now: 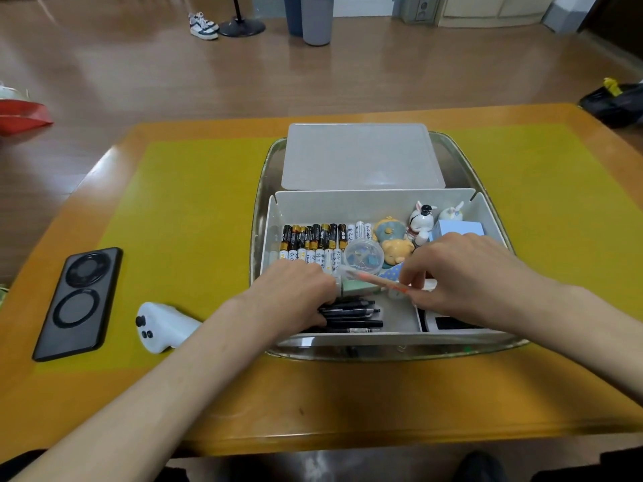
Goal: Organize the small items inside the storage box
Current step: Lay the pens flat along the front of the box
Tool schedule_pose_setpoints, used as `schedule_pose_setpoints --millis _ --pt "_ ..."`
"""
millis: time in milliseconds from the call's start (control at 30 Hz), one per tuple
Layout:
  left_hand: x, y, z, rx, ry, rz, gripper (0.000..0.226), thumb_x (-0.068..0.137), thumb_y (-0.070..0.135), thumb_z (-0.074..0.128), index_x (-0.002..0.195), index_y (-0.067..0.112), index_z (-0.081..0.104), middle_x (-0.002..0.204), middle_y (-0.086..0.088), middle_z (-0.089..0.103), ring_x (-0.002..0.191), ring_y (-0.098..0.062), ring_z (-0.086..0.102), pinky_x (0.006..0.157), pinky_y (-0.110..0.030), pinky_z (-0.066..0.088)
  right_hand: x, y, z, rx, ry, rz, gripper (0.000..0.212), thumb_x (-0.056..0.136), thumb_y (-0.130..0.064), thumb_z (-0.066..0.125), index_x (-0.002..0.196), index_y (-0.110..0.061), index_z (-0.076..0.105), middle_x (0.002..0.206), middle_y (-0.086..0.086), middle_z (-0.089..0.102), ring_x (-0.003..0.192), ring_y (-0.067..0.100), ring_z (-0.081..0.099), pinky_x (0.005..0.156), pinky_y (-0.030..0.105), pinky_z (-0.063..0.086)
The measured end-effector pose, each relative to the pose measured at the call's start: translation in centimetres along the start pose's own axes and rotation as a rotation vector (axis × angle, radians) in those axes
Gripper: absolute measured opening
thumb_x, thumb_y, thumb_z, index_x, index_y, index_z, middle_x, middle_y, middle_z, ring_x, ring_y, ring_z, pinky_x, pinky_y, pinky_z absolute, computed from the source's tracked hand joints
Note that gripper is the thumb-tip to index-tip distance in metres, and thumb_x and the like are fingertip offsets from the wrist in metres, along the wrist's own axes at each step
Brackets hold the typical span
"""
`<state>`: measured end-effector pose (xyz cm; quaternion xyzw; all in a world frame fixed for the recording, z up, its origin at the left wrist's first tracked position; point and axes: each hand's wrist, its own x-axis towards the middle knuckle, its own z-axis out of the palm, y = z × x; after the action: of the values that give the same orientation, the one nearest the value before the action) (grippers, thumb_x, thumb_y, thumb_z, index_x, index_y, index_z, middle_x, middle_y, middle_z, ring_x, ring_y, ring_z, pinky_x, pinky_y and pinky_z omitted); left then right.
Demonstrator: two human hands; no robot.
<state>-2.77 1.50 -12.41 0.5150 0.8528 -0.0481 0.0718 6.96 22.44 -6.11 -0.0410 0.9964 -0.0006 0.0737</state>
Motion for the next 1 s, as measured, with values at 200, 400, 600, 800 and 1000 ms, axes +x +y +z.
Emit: schedule_pose_setpoints --millis 200,400,600,800,1000 --pt "-0.3 -0.4 -0.4 -0.062 0.022 0.037 0.017 0.086 0.038 0.073 0.102 0.032 0.075 0.077 0.014 0.067 0.068 -0.009 0.051 0.054 -0.02 0.03 0.1 0.1 0.2 0.015 0.035 -0.014 0.017 0.088 -0.048 0.063 0.099 -0.04 0.074 0.09 -0.019 0.071 0.086 0.011 0.064 0.066 0.034 0.054" --pt "-1.4 -1.0 -1.3 -0.121 0.025 -0.017 0.016 0.083 0.04 0.072 0.082 0.026 0.065 0.066 0.013 0.06 0.063 -0.009 0.054 0.05 -0.024 0.034 1.1 -0.6 1.4 0.027 0.064 -0.038 0.017 0.089 -0.046 0.062 0.1 -0.04 0.073 0.092 -0.014 0.072 0.089 0.015 0.065 0.065 0.033 0.052" --pt "-4.3 -3.4 -3.9 -0.238 0.273 -0.064 0.002 0.085 0.032 0.074 0.084 0.032 0.072 0.069 0.021 0.055 0.067 0.001 0.05 0.054 -0.013 0.029 2.4 -2.5 3.2 0.047 0.087 -0.122 0.016 0.089 -0.046 0.062 0.09 -0.035 0.075 0.082 -0.009 0.07 0.077 0.019 0.063 0.061 0.034 0.053" --pt "-4.0 -3.2 -2.4 -0.158 0.242 -0.003 0.014 0.089 0.044 0.067 0.094 0.032 0.071 0.087 0.017 0.06 0.091 -0.009 0.052 0.069 -0.026 0.038 3.9 -4.1 4.6 0.063 0.118 -0.233 0.014 0.092 -0.036 0.066 0.089 -0.027 0.076 0.085 -0.007 0.068 0.073 0.014 0.057 0.052 0.027 0.039" --pt "-2.2 -2.7 -0.7 0.011 0.111 0.024 0.011 0.088 0.035 0.066 0.093 0.026 0.07 0.086 0.01 0.063 0.088 -0.016 0.057 0.068 -0.031 0.046 3.6 -3.3 4.6 0.08 0.135 -0.203 0.019 0.084 -0.047 0.073 0.08 -0.029 0.074 0.076 -0.009 0.063 0.073 0.017 0.06 0.054 0.028 0.033"
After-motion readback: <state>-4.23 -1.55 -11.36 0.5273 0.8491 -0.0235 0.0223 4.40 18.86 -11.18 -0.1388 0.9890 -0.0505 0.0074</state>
